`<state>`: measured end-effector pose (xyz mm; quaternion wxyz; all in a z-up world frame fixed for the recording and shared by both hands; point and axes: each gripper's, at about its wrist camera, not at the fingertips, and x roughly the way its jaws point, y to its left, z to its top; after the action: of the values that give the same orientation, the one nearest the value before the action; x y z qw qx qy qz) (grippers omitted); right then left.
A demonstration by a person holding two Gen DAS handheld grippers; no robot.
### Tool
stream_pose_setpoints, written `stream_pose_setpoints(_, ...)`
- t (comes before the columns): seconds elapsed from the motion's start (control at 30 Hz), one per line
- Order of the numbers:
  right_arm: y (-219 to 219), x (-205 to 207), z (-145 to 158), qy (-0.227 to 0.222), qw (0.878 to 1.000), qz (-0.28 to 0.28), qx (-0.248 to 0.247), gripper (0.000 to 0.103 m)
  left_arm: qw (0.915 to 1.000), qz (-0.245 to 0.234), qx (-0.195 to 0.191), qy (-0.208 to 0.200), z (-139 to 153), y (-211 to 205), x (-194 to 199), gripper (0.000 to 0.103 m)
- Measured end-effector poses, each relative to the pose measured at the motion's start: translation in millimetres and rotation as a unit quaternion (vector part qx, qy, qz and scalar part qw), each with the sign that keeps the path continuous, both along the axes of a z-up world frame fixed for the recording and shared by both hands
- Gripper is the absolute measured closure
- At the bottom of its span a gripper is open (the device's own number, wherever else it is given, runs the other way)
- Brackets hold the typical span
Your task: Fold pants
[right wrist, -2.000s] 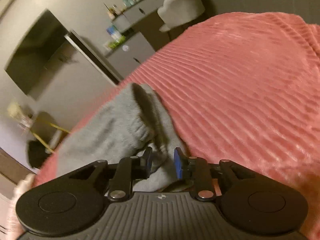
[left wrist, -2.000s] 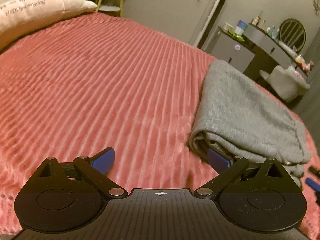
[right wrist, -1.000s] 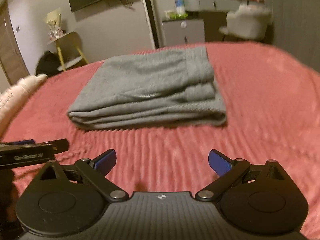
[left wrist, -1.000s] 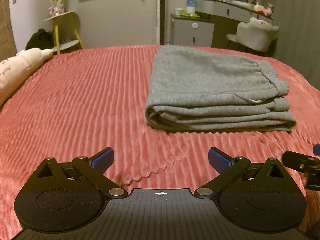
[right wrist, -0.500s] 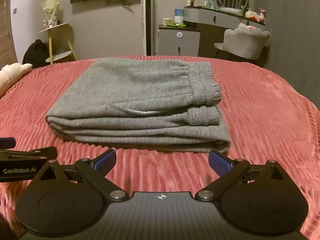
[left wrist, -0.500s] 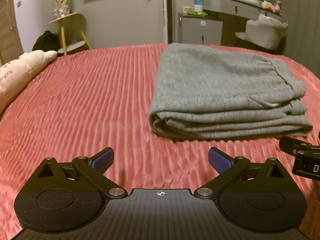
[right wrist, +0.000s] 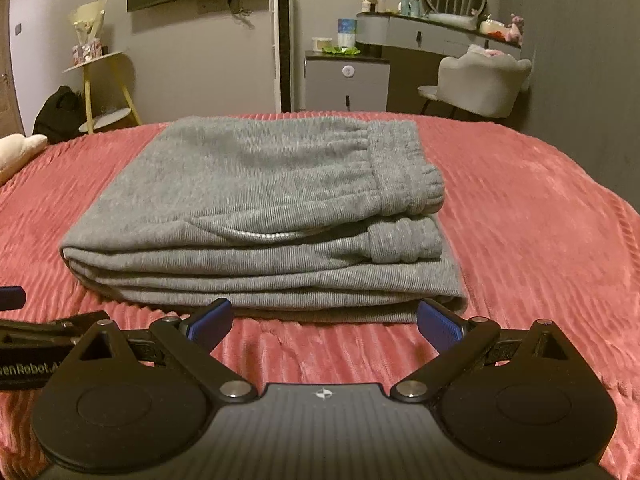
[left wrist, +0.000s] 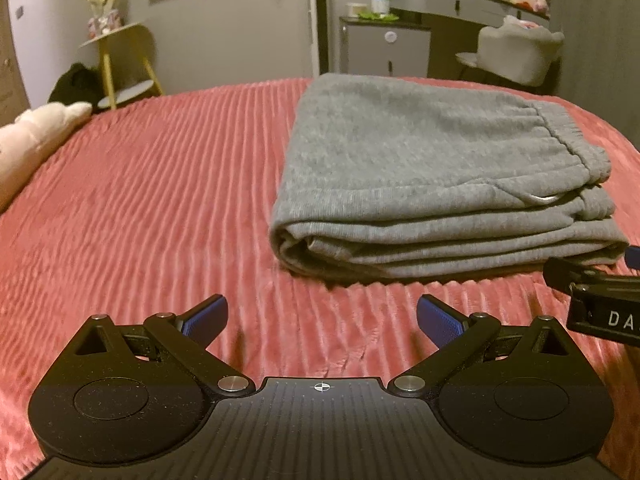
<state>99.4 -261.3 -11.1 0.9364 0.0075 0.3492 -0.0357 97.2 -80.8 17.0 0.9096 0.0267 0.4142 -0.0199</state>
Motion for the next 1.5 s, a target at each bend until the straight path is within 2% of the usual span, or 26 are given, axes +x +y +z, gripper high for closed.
stream_pose_setpoints(0.23, 2.8, -2.3, -2.6, 0.007, 1.000, 0.006, -0.011, 0.004, 0.9996, -0.007, -0.013, 0.023, -4.8, 0.5, 0.7, 0.000)
stream_pose_setpoints(0.43, 0.3, -5.6, -1.6, 0.011, 1.000, 0.005, -0.005, 0.004, 0.9994, -0.017, -0.015, 0.025, -4.6, -1.5, -2.4, 0.000)
stream_pose_setpoints(1.5, -3.1, -6.4, -3.2, 0.015, 1.000, 0.001, -0.012, 0.004, 0.9992, 0.009, -0.026, 0.029, -3.4, 6.2, -2.0, 0.000)
